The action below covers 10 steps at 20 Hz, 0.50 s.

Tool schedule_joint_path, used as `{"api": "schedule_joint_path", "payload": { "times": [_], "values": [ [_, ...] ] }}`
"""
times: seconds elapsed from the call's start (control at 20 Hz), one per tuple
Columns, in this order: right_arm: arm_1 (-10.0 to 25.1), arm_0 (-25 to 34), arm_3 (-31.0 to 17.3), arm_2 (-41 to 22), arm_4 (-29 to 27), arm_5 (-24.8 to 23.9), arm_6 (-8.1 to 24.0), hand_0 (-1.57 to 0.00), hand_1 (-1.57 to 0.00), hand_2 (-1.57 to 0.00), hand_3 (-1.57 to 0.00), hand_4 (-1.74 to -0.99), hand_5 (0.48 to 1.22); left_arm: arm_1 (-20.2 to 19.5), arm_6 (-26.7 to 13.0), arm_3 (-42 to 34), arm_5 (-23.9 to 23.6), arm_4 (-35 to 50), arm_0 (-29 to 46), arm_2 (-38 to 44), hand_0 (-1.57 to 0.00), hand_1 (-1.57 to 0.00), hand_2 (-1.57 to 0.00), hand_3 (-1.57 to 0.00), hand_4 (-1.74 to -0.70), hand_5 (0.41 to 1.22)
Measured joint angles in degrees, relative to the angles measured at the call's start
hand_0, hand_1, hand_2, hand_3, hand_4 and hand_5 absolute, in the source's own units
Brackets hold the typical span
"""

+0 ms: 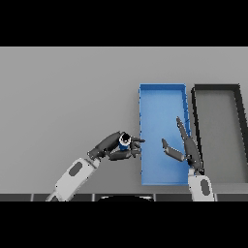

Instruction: Pick up the blue pipe and place it into the blue bin.

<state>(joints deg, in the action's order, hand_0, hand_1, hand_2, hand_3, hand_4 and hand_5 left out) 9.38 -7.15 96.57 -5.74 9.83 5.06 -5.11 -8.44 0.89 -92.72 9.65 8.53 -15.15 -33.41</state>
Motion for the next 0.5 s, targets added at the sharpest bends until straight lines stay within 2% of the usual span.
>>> {"api": "schedule_joint_path", "payload": {
  "times": [0.05, 0.25, 0.35, 0.45, 0.5],
  "values": [
    [0.28, 0.47, -0.11, 0.1, -0.28, 0.39, 0.41, 0.0, 0.0, 0.0, 0.0, -1.269, 0.688, -0.08, -1.35, 0.0, -0.16, -0.17, -0.03, -0.09, -1.57, -1.57, -1.57, -1.44, -1.73, 1.219],
    [1.97, 3.84, -2.29, 0.88, -1.88, 2.77, 1.69, 0.0, 0.0, 0.0, 0.0, -1.25, 0.688, 0.11, -1.87, 0.8, -0.24, -1.22, 0.3, -0.5, -1.57, -1.57, -1.57, -1.44, -1.73, 1.22],
    [2.32, 4.66, -3.02, 0.94, -2.27, 3.51, 2.17, 0.0, 0.0, 0.0, 0.0, -1.229, 0.687, -0.06, -0.88, 1.33, 0.28, -1.15, 0.23, -0.22, -1.57, -1.57, -1.57, -1.44, -1.73, 1.22],
    [2.53, 5.43, -3.14, 1.39, -3.41, 4.24, 0.47, 0.0, 0.0, 0.0, 0.0, -1.215, 0.669, 0.12, -0.31, 1.07, 0.0, -1.0, 0.24, 0.08, -1.57, -1.57, -1.57, -1.44, -1.73, 1.22],
    [2.52, 5.11, -2.85, 1.83, -6.24, 6.34, -1.01, 0.0, 0.0, 0.0, 0.0, -1.225, 0.647, -0.06, -0.18, 0.8, 0.24, -0.84, 0.17, 0.13, -1.57, -1.57, -1.57, -1.44, -1.73, 1.221]
  ]
}}
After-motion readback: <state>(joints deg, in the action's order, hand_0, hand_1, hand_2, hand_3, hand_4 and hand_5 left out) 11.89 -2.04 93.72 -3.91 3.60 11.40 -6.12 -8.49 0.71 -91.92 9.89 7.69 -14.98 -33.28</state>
